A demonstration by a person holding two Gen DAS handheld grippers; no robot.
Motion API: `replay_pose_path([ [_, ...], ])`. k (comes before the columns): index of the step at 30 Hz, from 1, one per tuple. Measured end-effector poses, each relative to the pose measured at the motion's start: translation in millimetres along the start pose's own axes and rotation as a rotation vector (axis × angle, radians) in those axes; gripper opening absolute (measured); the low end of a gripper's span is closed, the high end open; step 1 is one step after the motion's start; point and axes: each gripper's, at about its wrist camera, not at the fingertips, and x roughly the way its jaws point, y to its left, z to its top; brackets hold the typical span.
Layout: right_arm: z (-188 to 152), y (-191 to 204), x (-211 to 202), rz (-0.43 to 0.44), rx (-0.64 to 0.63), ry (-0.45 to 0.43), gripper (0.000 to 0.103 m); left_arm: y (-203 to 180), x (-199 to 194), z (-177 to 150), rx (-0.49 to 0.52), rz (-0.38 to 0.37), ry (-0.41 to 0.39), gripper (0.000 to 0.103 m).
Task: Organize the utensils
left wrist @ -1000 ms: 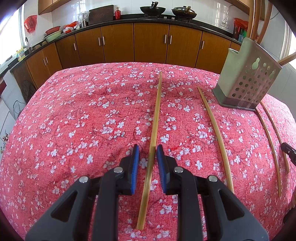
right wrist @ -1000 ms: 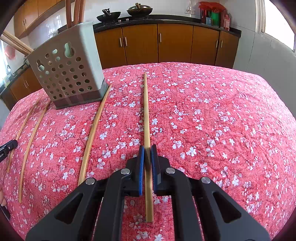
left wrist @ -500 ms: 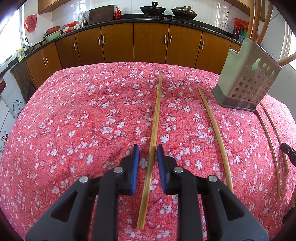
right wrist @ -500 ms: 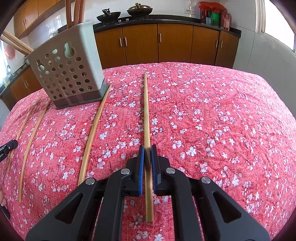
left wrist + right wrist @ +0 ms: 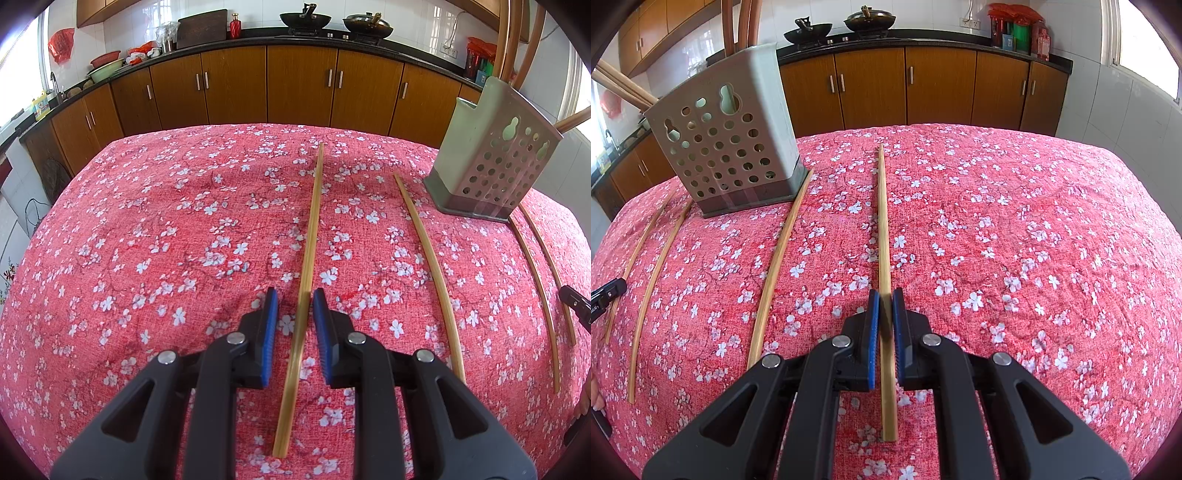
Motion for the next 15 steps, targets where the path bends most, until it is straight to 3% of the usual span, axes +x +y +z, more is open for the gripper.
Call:
replay_pose_path([
  [15, 0.3, 0.2, 0.0, -0.001, 0.0, 0.0, 0.009, 0.0, 0.6, -1.5, -0.008, -0.011, -0.001, 0.022],
])
